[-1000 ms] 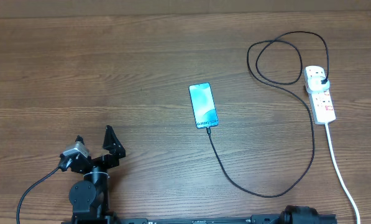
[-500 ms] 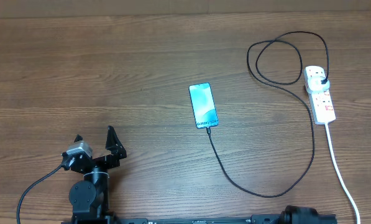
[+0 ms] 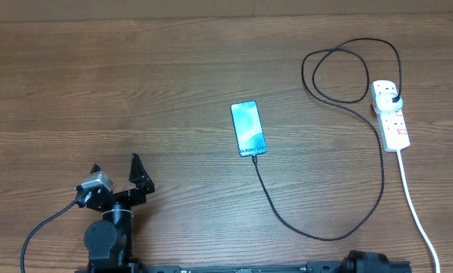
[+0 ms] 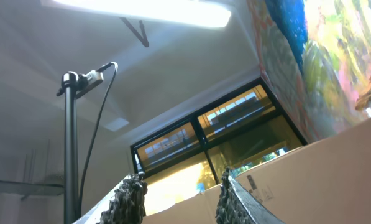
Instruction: Plug charger to phone and switch on socket
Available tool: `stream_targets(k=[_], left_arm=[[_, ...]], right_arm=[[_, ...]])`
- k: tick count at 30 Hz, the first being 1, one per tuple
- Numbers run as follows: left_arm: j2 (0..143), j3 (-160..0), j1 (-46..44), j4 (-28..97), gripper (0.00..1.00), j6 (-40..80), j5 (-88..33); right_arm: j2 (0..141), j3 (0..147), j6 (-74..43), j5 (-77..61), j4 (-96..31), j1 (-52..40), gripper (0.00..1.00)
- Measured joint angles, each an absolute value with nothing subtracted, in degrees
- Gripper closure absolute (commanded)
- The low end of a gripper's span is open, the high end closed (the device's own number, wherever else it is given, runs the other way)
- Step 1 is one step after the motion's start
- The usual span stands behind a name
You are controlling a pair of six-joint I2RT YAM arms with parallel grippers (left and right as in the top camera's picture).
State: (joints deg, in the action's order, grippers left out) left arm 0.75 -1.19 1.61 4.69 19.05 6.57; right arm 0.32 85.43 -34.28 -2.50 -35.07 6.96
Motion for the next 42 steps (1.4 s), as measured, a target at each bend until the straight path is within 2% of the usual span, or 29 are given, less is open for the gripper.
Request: stream_targets(k=[8, 12, 26, 31, 35, 42], left_arm=[[0.75, -1.19, 1.61, 4.69, 0.00, 19.05, 6.55], [0.75, -1.19, 1.61, 4.69, 0.01, 19.05, 6.55], [0.75, -0.99, 1.61, 4.23, 0.00, 19.05, 6.37], [0.75, -0.99, 1.61, 4.23, 0.00, 19.05, 6.37], [0.75, -0.99, 1.61, 4.23, 0.00, 19.05, 6.35], [0.75, -0.99, 1.61, 4.23, 0.00, 19.05, 6.35]], right_arm=[[0.32, 85.43, -34.28, -2.52, -35.11, 6.92, 0.57], [0.32, 85.43, -34.30, -2.52, -35.11, 6.04, 0.54], [0.32, 85.43, -34.30, -2.52, -35.33, 4.45, 0.53], [0.32, 85.43, -34.28, -2.55, -35.66, 4.45, 0.48], [0.32, 85.43, -34.30, -2.44, -35.62, 4.45, 0.46], [0.32, 85.30, -34.24, -0.60, -35.62, 4.43, 0.34]])
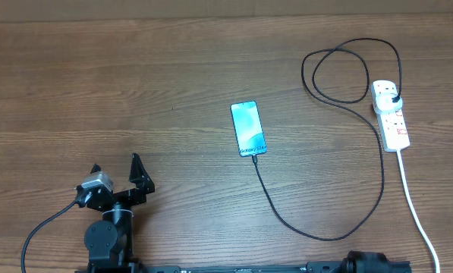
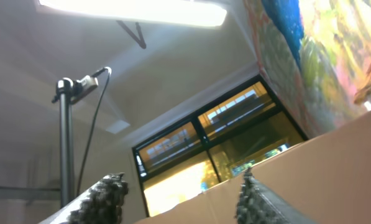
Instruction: Plug charger to phone and switch on socket
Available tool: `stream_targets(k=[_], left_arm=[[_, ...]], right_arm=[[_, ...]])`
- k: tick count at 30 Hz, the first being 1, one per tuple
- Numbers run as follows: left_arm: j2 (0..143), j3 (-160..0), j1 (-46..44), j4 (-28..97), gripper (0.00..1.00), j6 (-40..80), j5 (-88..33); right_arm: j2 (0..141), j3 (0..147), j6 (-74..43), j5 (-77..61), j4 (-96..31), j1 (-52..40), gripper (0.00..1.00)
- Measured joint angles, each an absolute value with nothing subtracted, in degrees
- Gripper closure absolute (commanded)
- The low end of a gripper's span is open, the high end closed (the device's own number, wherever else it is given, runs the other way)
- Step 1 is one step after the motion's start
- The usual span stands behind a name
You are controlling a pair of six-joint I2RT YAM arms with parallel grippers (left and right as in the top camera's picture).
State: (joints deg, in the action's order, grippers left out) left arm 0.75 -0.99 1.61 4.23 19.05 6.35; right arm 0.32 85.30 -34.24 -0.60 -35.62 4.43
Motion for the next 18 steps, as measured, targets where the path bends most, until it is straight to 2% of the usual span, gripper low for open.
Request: stream_targets(k=[4, 8, 13, 18], left_arm=[[0.75, -0.99, 1.56, 4.23, 0.01, 19.05, 6.35], [0.75, -0.99, 1.50, 4.23, 0.00, 19.05, 6.26], [0.75, -0.99, 1.50, 4.23, 0.00, 19.05, 6.20], [0.75, -0.99, 1.50, 4.23, 0.01, 19.05, 6.17]], right_arm=[[0.32, 85.23, -34.24, -0.47, -35.59, 3.27, 0.27], [0.32, 85.45, -34.30, -0.03, -35.62, 0.27, 0.25], [0.32, 85.49, -34.54, 0.27, -35.99, -1.87, 0.00], [0.32, 85.49, -34.28, 0.86, -35.75, -2.94, 0.00]])
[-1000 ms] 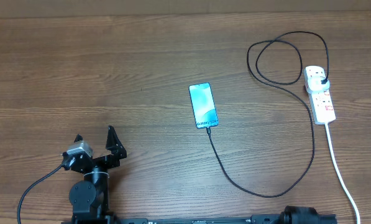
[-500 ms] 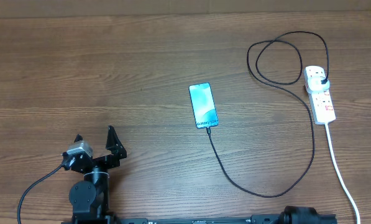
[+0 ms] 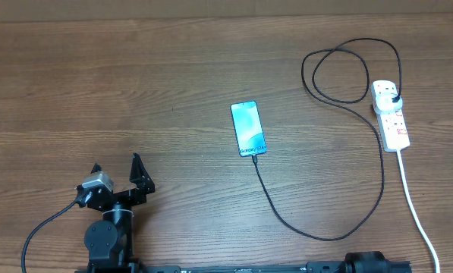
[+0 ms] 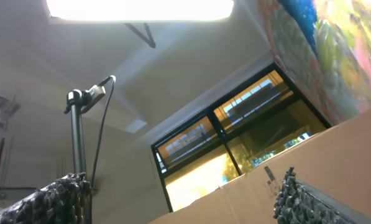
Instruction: Plug charger to phone and switch on socket
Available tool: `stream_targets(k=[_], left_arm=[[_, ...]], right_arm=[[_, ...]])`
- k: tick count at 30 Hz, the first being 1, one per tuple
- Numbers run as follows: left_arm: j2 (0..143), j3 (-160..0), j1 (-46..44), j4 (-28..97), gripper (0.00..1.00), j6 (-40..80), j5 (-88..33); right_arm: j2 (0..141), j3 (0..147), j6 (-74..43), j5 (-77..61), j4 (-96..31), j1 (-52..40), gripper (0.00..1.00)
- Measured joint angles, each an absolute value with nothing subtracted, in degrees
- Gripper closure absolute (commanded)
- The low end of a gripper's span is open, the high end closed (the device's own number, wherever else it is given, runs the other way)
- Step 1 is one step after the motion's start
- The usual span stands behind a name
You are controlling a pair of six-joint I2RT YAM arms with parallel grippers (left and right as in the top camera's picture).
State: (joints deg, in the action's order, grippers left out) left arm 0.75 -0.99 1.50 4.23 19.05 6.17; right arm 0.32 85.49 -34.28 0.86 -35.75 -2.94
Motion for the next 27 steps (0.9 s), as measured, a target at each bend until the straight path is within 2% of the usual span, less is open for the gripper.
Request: stream_targets(k=[12, 27], left_arm=[[0.75, -0.99, 1.50, 4.23, 0.00, 19.05, 6.17], [0.75, -0.99, 1.50, 4.23, 0.01, 18.90, 6.20]], right_arm=[[0.32, 84.77, -34.28, 7.62, -33.04, -3.14, 0.00], [0.32, 83.74, -34.28, 8.43, -30.44, -3.14, 0.00]])
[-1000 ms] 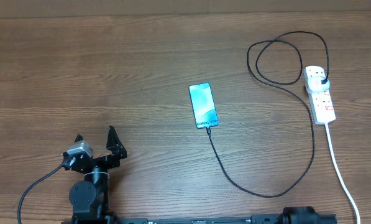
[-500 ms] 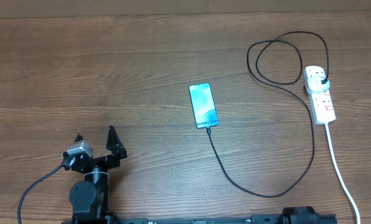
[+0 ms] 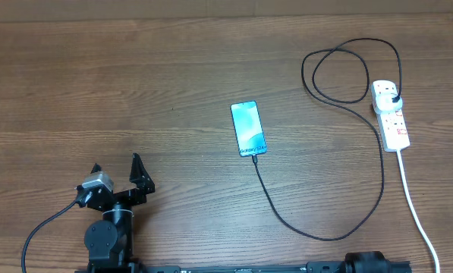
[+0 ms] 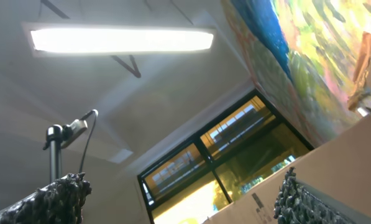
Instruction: Plug charger to phone and switch on socket
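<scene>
In the overhead view the phone (image 3: 248, 128) lies face up mid-table with its screen lit. A black charger cable (image 3: 287, 220) runs from the phone's near end, loops round the right side and ends in a black plug (image 3: 394, 97) seated in the white socket strip (image 3: 391, 115). My left gripper (image 3: 118, 173) rests at the near left, far from the phone; its jaws cannot be made out. My right gripper (image 4: 180, 186) points up at the ceiling, open wide, with nothing between its fingers (image 4: 58, 196).
The strip's white lead (image 3: 417, 212) runs down to the table's near right edge. The right arm's base (image 3: 366, 263) sits at the near edge. A cardboard box wall (image 4: 334, 162) and a camera stand (image 4: 54, 140) show in the right wrist view.
The right wrist view has tilted: the ceiling light now sits lower in it and the wall painting fills more of the right. The fingers stay wide apart. The overhead view is unchanged.
The right gripper's fingers stood close together, pointing at the ceiling. They were further apart at the second moment and wide apart at the third, where they remain. Phone, cable, strip and left arm have kept their places throughout.
</scene>
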Available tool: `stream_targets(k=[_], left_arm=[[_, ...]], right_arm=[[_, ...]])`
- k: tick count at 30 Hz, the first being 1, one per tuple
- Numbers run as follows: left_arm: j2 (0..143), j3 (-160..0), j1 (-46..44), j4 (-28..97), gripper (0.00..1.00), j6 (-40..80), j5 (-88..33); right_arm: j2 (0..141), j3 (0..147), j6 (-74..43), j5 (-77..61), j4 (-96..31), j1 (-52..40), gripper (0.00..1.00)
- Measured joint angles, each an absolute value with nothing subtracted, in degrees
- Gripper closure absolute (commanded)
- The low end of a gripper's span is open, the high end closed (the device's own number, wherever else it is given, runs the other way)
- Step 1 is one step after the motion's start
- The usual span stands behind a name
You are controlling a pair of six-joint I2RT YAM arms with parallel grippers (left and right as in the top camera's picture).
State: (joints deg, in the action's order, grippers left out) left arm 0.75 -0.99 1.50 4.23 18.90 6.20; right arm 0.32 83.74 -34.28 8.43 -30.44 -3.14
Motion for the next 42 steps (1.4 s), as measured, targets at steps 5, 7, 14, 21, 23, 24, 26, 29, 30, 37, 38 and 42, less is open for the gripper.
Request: stream_targets(k=[5, 7, 14, 21, 23, 24, 26, 29, 30, 37, 38, 42], left_arm=[[0.75, -0.99, 1.50, 4.25, 0.00, 11.94, 5.91], [0.75, -0.99, 1.50, 4.25, 0.00, 7.40, 5.69], [0.75, -0.99, 1.50, 4.25, 0.00, 0.16, 5.52], [0.75, -0.82, 1.50, 4.25, 0.00, -1.50, 5.52], [0.75, -0.71, 1.50, 4.25, 0.01, -1.69, 5.52], [0.75, -0.67, 1.50, 4.23, 0.00, -1.72, 5.52], [0.75, -0.67, 1.50, 4.23, 0.00, -1.72, 5.52], [0.75, -0.67, 1.50, 4.25, 0.00, -1.72, 5.50], [0.75, -0.67, 1.50, 4.21, 0.00, -1.72, 5.50], [0.75, -0.64, 1.50, 4.23, 0.00, -1.72, 5.52], [0.75, -0.67, 1.50, 4.25, 0.01, -1.72, 5.50], [0.75, -0.64, 1.50, 4.25, 0.01, -1.72, 5.52]], right_arm=[[0.32, 81.87, -34.30, 8.54, -26.79, -3.14, 0.00], [0.32, 79.96, -34.28, 8.58, -26.30, -3.14, 0.00], [0.32, 69.58, -34.50, 8.56, -28.10, -3.14, 0.00], [0.32, 51.53, -41.47, 8.58, -24.86, -3.14, 0.00], [0.34, 45.06, -42.94, 8.58, -21.71, -3.14, 0.00], [0.34, 42.41, -43.27, 8.56, -20.56, -3.14, 0.00], [0.38, 36.40, -43.92, 8.60, -17.54, -3.14, 0.00], [0.47, 27.24, -44.60, 8.58, -13.10, -3.14, 0.00], [0.49, 24.60, -44.71, 8.58, -11.03, -3.14, 0.00], [0.64, 7.64, -44.80, 8.58, 0.67, -3.14, 0.00], [0.64, 5.93, -44.77, 8.56, 1.50, -3.14, 0.00], [0.64, 2.28, -44.75, 8.58, 2.96, -3.14, 0.00]])
